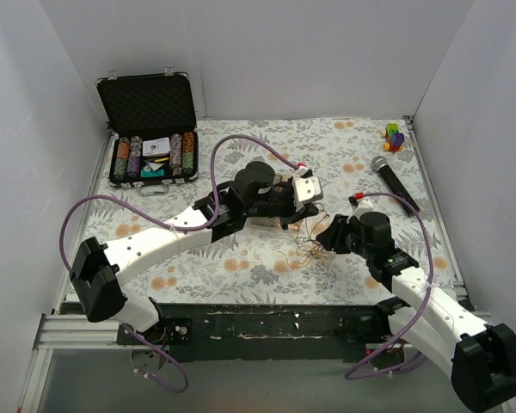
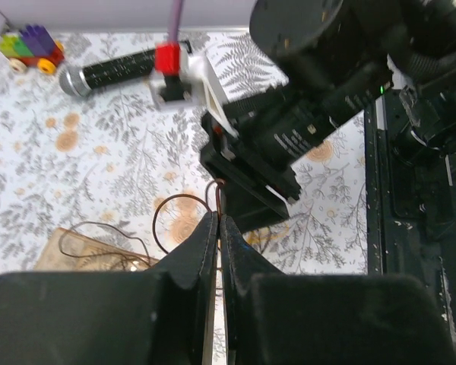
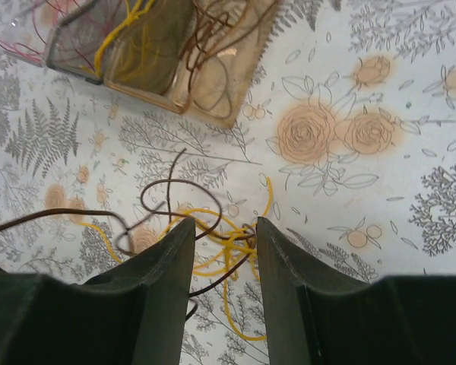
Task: Untangle the cables
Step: Untie the cable.
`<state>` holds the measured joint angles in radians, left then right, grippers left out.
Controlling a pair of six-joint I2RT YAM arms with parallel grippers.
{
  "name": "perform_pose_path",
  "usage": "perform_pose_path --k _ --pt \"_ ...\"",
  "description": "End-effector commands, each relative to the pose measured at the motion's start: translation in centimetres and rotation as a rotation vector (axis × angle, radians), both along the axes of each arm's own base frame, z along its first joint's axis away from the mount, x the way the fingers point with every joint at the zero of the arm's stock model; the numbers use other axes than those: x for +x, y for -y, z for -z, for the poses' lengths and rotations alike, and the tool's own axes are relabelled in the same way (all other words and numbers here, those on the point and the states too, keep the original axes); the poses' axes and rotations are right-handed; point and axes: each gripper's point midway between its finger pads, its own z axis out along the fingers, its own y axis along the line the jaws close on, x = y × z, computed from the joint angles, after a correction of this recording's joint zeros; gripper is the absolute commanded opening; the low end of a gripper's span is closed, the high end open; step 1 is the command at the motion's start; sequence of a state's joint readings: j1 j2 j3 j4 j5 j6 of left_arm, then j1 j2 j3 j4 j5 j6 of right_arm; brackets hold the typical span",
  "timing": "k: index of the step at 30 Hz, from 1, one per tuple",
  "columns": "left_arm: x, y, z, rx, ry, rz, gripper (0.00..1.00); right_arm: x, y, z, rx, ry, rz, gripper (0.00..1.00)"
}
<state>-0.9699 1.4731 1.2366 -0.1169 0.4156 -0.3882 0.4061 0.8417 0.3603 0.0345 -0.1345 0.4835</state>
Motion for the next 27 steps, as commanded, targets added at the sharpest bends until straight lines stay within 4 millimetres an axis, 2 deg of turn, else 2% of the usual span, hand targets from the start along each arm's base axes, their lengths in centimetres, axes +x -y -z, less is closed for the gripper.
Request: perform_pose_path --k 1,10,13,16,23,27 --pt "-0.5 -1.0 -6.7 -0.079 0.139 0.024 0.0 -0.2 -0.2 0.8 0.007 0.007 -0.005 0.47" --pt "-1.0 -2.5 -15.9 -0.217 0.217 -0.017 0.0 -0.6 -0.1 3.8 -0.021 -0.072 0.009 0.47" --pt "-1.3 -2.7 -16.9 -0.236 0.22 -0.015 0.0 -0.6 -0.4 3.9 -0.017 -0.074 0.002 0.47" --pt "-0.9 -3.2 -15.7 -0.207 0.233 -0.039 0.0 -0.3 -0.6 2.4 -0.015 -0.025 -0.018 0.47" --pt "-0.7 -4.4 -11.8 -0.167 0.22 -0.07 0.0 -0.6 -0.6 -1.7 -0.005 0.168 -0.082 0.47" --pt "-0.5 -4.2 -11.4 -0.17 0.219 -0.072 0.0 -1.0 -1.2 -3.2 0.039 0.257 -0.125 0.5"
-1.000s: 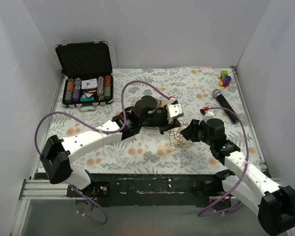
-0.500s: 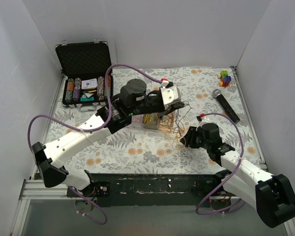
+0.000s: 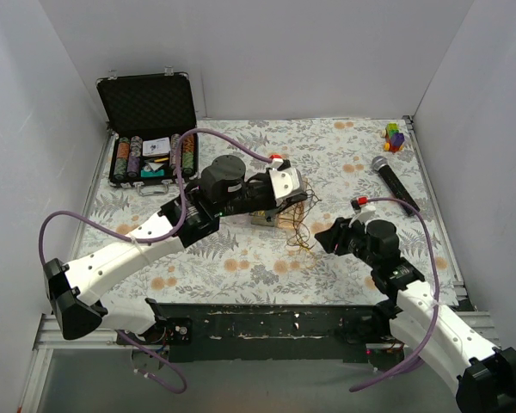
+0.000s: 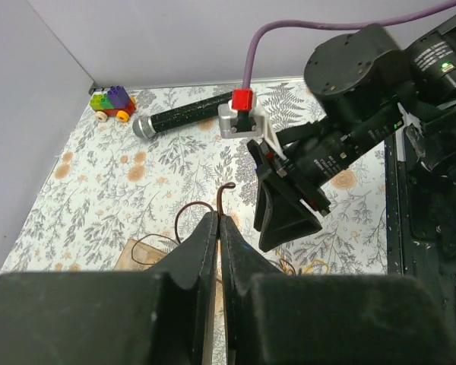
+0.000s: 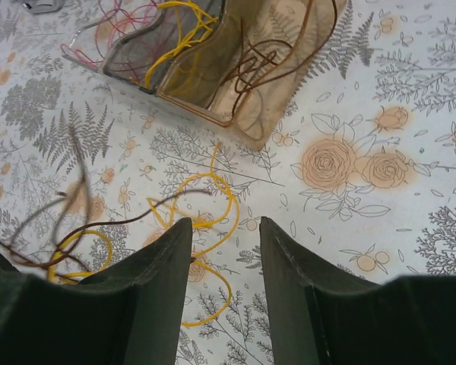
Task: Untangle the cables
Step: Untie the cable.
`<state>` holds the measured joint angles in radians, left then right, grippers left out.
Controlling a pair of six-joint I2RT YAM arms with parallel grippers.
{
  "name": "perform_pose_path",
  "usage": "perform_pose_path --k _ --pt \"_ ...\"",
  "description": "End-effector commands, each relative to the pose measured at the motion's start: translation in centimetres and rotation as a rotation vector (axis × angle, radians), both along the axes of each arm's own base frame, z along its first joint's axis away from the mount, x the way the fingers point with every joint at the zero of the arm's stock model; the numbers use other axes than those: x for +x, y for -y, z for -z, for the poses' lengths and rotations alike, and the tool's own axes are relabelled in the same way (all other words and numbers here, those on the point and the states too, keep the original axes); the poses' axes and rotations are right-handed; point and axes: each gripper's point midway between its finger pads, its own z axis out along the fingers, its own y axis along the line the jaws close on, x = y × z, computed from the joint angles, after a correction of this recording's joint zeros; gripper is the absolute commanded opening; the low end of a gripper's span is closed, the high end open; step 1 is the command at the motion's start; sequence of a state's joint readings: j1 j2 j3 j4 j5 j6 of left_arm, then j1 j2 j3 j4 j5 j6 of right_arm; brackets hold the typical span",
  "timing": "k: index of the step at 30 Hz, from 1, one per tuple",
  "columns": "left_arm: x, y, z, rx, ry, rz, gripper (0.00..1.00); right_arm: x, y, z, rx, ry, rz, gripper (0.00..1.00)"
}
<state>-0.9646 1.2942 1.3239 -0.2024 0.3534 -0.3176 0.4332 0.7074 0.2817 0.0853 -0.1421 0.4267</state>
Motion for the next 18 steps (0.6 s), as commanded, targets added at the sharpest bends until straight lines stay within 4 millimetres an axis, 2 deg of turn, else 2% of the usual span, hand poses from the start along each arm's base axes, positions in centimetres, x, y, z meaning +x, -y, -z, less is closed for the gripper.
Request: perform_pose_path --k 1,7,18 --pt "0.2 -0.4 -1.5 -0.045 0.033 -0.017 0.0 -0.2 -1.2 -2.4 0.043 0.14 -0.088 0.5" --pt "0.4 -0.2 -1.5 -0.044 0.059 -0.017 0.0 -0.1 -1.3 -1.8 0.031 0.112 -0.095 0.5" --pt "0.8 -1.0 0.6 0.012 0.101 -0.028 0.0 -0.8 -2.4 -1.6 0.065 0.112 -0.162 0.5"
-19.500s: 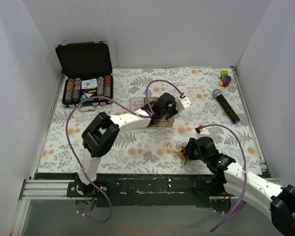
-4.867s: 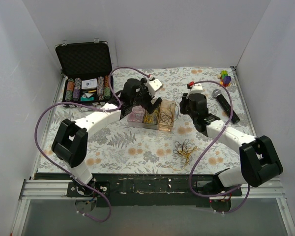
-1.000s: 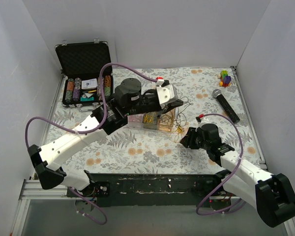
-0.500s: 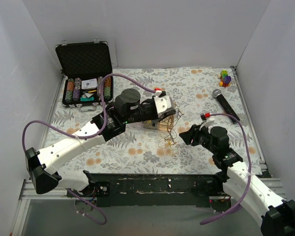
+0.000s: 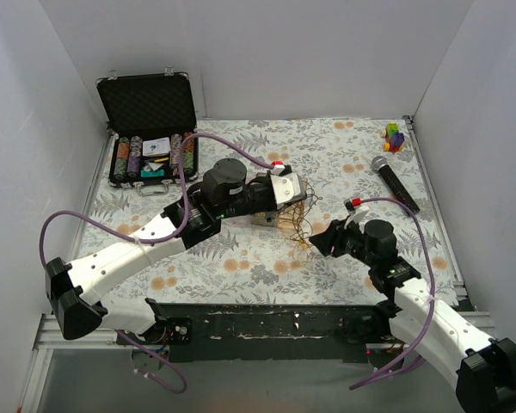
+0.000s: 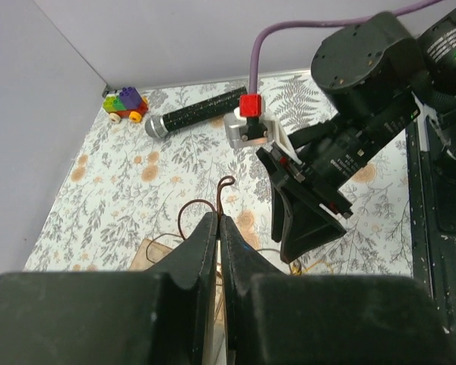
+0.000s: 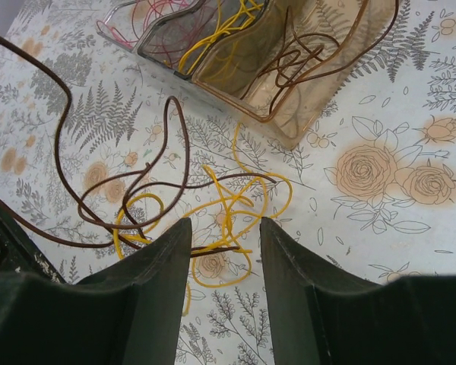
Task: Untangle the cables
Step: Untie the cable.
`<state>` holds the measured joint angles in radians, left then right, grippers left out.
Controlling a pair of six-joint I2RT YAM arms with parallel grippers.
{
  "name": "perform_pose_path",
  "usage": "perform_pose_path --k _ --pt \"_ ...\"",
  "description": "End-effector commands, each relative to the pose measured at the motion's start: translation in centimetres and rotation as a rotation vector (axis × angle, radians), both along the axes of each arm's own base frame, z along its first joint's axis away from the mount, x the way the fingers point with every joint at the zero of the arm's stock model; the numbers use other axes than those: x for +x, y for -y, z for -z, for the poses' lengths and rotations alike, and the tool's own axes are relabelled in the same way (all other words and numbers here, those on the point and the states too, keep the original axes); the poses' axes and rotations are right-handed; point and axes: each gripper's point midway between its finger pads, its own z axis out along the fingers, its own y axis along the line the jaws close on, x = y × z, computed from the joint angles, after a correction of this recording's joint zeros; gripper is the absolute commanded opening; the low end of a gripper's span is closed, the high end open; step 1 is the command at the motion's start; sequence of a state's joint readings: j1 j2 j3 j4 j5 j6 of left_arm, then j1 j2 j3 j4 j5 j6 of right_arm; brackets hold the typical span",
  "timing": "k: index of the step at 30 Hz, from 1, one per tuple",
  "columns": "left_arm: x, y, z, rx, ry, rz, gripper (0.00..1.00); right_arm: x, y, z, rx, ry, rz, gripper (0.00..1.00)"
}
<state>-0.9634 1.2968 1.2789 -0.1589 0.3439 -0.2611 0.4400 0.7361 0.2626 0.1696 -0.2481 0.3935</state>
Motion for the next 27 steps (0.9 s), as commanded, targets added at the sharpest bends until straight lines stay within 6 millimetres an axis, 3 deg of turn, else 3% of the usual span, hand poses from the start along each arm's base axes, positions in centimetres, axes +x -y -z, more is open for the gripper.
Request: perform_pose_path --k 1,9,13,15,20,24,27 --pt "0.2 -1.1 -0.3 -0.003 0.05 -0.023 0.0 -0.2 -0.9 -1.3 0.043 0.078 -0.051 0.5" --pt "0.1 -0.7 -0.4 -0.007 0.05 -0.008 0.0 0.2 -2.1 -0.4 0.01 0.024 -0.074 0.49" --pt "0.5 -0.9 0.0 0.008 0.066 -0.027 0.0 1.3 0.1 1.5 -0.116 -0.062 0.079 0.48" --pt "1.3 -1.4 0.6 0.027 0.089 -0.07 0.0 2.1 2.0 1.1 -0.144 -0.035 0.193 0.48" --pt "4.3 -3.4 1.4 0.009 0.093 -0.272 0.0 2.2 3.5 -1.3 -0.104 0.041 0.283 0.53" --pt "4.9 -4.1 2.1 -0.004 0.08 -0.308 0.0 1.4 2.6 -3.1 -0.026 0.12 0.216 0.57" --pt "5.1 -4.1 2.3 -0.001 0.081 -0.314 0.0 0.2 1.4 -2.8 0.016 0.118 0.134 0.58"
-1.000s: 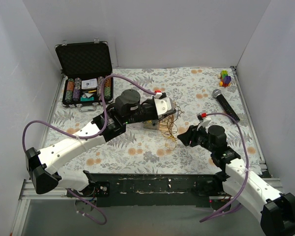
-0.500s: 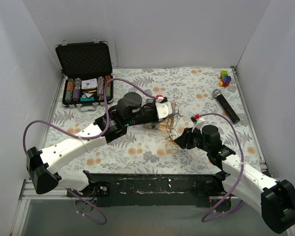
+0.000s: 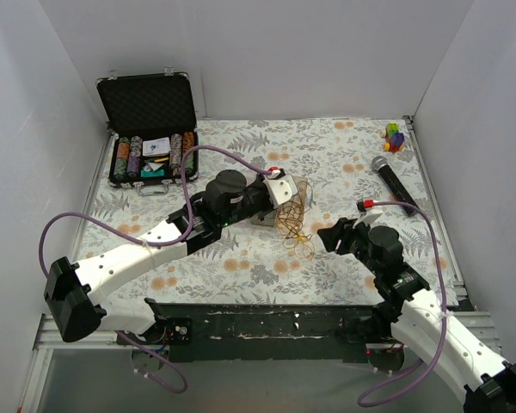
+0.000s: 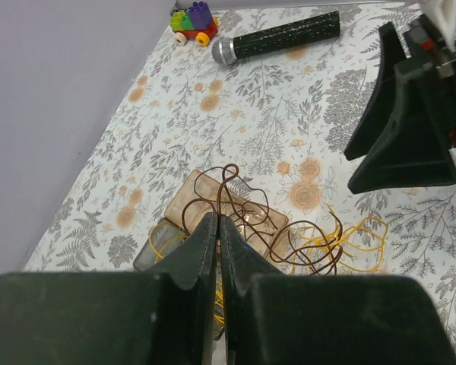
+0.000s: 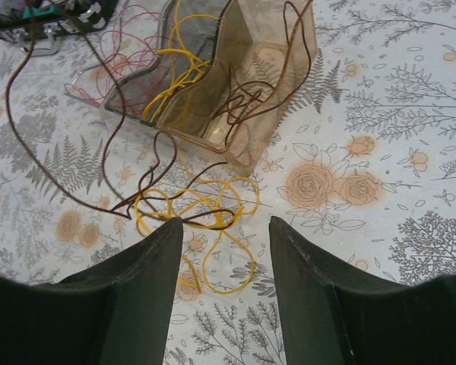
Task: Untangle the cables
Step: Untie the cable.
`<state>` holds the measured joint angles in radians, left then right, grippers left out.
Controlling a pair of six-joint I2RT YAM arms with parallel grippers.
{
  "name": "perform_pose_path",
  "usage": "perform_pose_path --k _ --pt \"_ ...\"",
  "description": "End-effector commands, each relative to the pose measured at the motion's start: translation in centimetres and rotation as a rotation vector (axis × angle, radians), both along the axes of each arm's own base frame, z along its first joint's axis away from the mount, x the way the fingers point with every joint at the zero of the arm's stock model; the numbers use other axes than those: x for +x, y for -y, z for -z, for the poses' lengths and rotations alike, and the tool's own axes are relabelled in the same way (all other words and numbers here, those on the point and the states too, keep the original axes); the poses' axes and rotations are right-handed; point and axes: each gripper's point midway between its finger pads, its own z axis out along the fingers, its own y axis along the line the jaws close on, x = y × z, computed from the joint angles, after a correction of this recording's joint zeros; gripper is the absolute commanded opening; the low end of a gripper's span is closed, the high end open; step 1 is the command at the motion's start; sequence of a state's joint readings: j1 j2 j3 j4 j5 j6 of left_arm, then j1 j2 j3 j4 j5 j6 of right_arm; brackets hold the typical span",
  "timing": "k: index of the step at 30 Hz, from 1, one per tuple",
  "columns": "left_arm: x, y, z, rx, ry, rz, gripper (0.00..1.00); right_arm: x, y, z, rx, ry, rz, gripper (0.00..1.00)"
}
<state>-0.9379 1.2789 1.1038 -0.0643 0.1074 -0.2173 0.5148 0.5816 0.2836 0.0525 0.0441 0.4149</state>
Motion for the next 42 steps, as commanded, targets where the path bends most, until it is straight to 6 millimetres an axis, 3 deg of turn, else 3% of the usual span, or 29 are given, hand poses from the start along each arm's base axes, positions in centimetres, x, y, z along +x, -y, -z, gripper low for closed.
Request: perform_pose_path --k 1,17,27,34,39,42 --pt "0.5 -1.3 -3.3 -0.084 0.063 -0.059 0.0 -1.3 -1.8 -0.9 0.074 0.045 -0.115 0.57" --pt "0.7 -0.8 -3.6 -0.077 0.079 -0.041 0.0 -2.4 -4.4 0.4 0.127 0.021 -0.269 0.57" --pt "1.0 -0.1 -4.8 -0.093 0.091 -0.032 0.0 -2.7 -4.6 3.1 0.095 -0.064 -0.272 0.55" --pt "0.6 0.6 -7.6 -0.155 0.077 -0.002 0.0 -0.7 -4.6 4.1 0.024 -0.071 -0.142 0.54" --pt "-0.1 0.6 -7.2 -0.149 0.038 0.019 0.0 1.2 -4.8 4.1 -0.013 -0.038 -0.018 0.49" --pt "-0.5 0.6 -7.0 -0.146 0.029 0.03 0.0 1.6 -5.8 3.0 0.03 0.007 -0.025 0.43"
